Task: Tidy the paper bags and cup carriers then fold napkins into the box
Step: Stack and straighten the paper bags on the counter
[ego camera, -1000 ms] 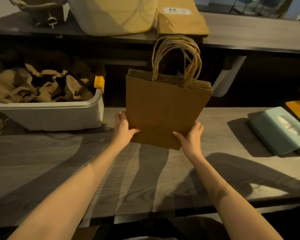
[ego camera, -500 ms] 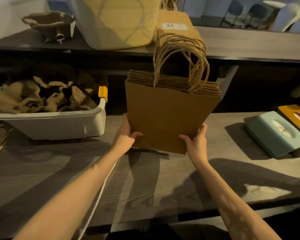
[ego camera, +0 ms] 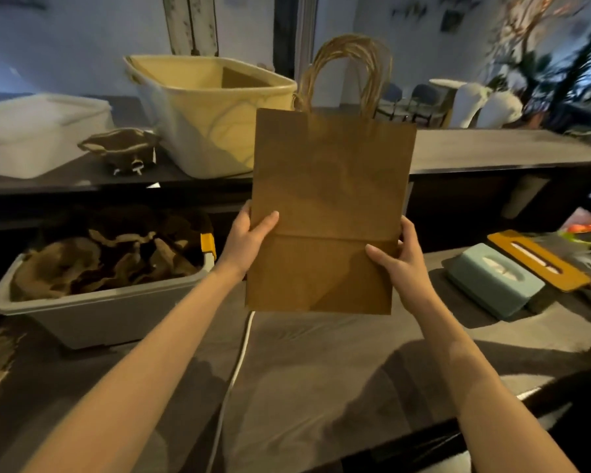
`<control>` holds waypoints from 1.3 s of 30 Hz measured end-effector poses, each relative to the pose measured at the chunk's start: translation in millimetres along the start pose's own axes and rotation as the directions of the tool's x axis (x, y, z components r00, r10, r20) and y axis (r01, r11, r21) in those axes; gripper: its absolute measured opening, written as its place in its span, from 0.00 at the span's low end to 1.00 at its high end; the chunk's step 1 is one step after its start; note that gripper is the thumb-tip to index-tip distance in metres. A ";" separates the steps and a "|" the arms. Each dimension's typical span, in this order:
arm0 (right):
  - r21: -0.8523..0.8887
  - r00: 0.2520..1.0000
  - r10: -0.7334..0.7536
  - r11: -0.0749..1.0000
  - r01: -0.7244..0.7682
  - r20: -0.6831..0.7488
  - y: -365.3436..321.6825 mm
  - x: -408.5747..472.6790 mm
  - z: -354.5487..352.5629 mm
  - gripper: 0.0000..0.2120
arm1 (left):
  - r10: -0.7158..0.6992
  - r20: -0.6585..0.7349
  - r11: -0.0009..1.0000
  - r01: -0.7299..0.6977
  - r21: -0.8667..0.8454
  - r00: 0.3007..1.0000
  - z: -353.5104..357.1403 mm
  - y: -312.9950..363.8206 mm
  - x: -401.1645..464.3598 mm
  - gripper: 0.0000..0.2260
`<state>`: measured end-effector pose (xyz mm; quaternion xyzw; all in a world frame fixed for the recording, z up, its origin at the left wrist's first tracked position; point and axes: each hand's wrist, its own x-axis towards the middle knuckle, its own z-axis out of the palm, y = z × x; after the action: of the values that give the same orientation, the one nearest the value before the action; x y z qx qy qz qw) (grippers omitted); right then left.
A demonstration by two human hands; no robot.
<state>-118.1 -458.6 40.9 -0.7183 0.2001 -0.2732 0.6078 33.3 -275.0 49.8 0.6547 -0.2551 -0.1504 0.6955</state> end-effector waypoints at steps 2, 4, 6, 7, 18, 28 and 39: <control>0.039 0.999 0.034 0.999 -0.034 -0.002 -12.0 -2.3 -6.5 0.30 | 0.041 0.022 0.999 -0.042 0.011 0.999 0.5 18.7 3.0 0.13; 0.079 0.997 0.077 0.994 -0.076 -0.005 -22.4 -4.7 -12.7 0.28 | 0.087 0.047 0.996 -0.088 -0.001 0.995 2.5 34.8 7.0 0.13; 0.155 0.990 0.137 0.979 -0.133 -0.015 -31.7 -7.5 -16.6 0.23 | 0.115 0.049 0.993 -0.113 -0.046 0.992 7.2 46.6 11.2 0.13; 0.210 0.984 0.176 0.963 -0.169 -0.015 -36.0 -9.8 -17.8 0.19 | 0.120 0.038 0.991 -0.117 -0.066 0.992 10.1 51.0 13.1 0.13; 0.867 0.986 0.083 0.469 -0.167 0.145 -25.7 -19.5 -9.8 0.40 | 0.130 -0.063 0.970 -0.140 -0.197 0.990 55.4 77.9 45.3 0.18; 0.822 0.965 0.256 0.562 -0.094 -0.065 -53.1 54.0 -16.6 0.24 | 0.138 -0.060 0.970 -0.148 -0.193 0.989 111.6 97.6 95.5 0.17; 0.813 0.932 0.353 0.565 -0.143 -0.082 -63.4 157.8 -60.9 0.06 | -0.126 0.119 0.983 0.140 -0.120 0.985 141.7 100.0 190.7 0.13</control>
<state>-38.0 -591.4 133.6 -0.2988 0.2276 -0.3276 0.8670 99.9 -487.0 180.4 0.6150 -0.2387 -0.2488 0.7092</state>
